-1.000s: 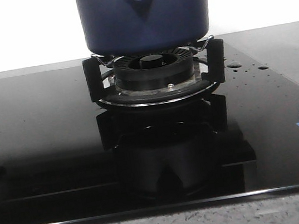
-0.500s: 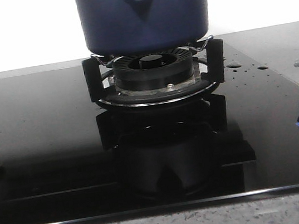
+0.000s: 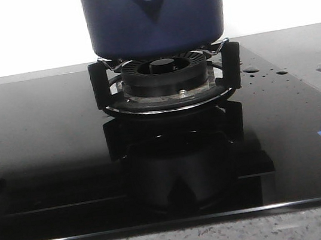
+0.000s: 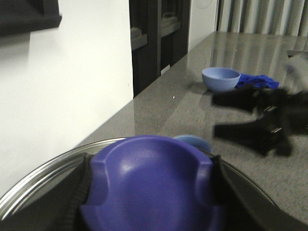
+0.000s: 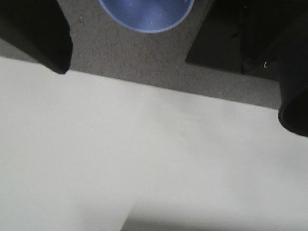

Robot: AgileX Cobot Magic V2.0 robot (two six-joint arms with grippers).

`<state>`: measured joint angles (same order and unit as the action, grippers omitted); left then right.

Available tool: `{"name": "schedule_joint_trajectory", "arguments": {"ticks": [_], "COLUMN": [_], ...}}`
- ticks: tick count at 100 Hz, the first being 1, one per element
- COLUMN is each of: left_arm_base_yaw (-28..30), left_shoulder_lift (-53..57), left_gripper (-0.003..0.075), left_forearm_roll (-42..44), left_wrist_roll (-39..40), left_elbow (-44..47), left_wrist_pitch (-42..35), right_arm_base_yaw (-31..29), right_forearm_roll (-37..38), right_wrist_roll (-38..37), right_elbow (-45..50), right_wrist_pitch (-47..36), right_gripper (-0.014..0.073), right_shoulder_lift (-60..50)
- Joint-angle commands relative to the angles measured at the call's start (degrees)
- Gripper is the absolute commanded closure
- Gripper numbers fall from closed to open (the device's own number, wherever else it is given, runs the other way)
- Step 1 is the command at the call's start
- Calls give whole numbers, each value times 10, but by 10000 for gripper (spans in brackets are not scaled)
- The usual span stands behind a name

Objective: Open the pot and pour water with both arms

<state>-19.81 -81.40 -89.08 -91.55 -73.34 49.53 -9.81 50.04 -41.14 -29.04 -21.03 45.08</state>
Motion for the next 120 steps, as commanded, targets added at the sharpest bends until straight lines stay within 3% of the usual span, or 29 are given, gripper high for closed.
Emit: {"name": "schedule_joint_trajectory", "arguments": {"ticks": [1,6,13,32,65,120], "left_arm_base_yaw": [-10,-13,-16,-40,-59,-32], "left_shoulder_lift": [-4,-18,-38,-85,-136,-132], "left_gripper": [490,490,490,490,491,490], "left_forearm_roll": [-69,-79,-87,-91,-81,-75], "left_wrist_roll": [-15,-16,-16,-17,-32,-31], "left_elbow": [-18,-19,-26,-60,-87,-87], "left_wrist_pitch": [-9,-10,-9,-10,-15,-29], "right_arm_base_yaw": [-4,-4,-4,-4,-4,-4], "right_forearm_roll": [-11,-11,-11,-7,-7,-7], "right_wrist_roll": [0,0,-2,-25,-26,-26], "right_elbow": [-13,-13,-13,-13,-13,-13], "right_wrist_pitch": [-35,-35,-32,4,37,38], "right_gripper": [-41,-11,101,666,657,657], "right_shoulder_lift": [-45,-69,-100,-170,-190,-190]}}
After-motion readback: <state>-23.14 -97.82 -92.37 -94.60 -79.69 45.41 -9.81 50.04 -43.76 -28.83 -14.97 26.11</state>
